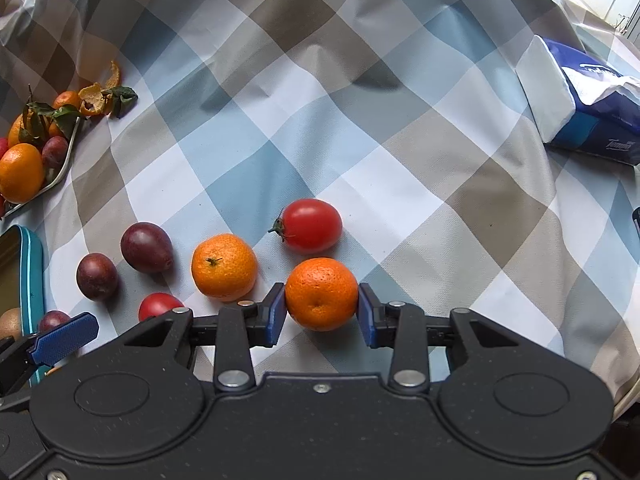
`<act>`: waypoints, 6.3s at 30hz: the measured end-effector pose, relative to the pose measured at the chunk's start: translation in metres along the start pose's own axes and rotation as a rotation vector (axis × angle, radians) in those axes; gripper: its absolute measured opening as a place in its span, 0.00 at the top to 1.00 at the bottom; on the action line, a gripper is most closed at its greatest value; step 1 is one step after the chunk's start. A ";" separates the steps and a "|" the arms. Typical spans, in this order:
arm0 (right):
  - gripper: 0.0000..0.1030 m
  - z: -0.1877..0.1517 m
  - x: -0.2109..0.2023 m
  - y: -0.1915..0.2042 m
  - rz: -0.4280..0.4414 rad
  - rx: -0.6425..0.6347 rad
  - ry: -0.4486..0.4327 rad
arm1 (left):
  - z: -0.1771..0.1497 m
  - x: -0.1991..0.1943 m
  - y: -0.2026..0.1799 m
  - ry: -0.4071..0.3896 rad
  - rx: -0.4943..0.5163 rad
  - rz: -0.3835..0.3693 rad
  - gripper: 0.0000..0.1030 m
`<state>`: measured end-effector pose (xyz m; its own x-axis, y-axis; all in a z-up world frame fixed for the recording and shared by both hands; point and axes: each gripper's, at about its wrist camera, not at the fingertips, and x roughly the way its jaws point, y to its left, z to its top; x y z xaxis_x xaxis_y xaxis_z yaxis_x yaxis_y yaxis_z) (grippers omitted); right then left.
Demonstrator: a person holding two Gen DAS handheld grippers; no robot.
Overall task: Organize fruits
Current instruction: 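Close the right gripper on the tangerine while the left gripper grasps the red tomato, then carry the tangerine and the red tomato toward the gold tray, then open both grippers over the gold tray to drop tangerine and tomato, then move the right tool to a red tomato while the left tool approaches a dark red plum, then close the right gripper on the red tomato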
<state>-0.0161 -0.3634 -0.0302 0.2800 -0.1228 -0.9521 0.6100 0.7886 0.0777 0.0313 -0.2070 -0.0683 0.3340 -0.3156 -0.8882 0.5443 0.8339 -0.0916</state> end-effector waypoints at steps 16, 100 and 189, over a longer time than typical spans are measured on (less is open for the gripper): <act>0.55 0.004 -0.004 -0.008 -0.020 0.030 -0.031 | 0.005 0.034 -0.008 0.075 -0.020 -0.004 0.48; 0.54 -0.060 -0.060 0.307 0.287 -0.555 -0.097 | -0.104 -0.125 0.321 -0.067 -0.816 0.391 0.66; 0.54 0.030 0.004 0.006 -0.024 0.046 -0.096 | 0.004 -0.035 0.051 -0.020 -0.130 0.163 0.57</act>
<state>0.0104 -0.3771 -0.0244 0.3327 -0.2003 -0.9215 0.6500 0.7567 0.0702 0.0504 -0.1548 -0.0398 0.4252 -0.1793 -0.8872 0.3785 0.9256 -0.0056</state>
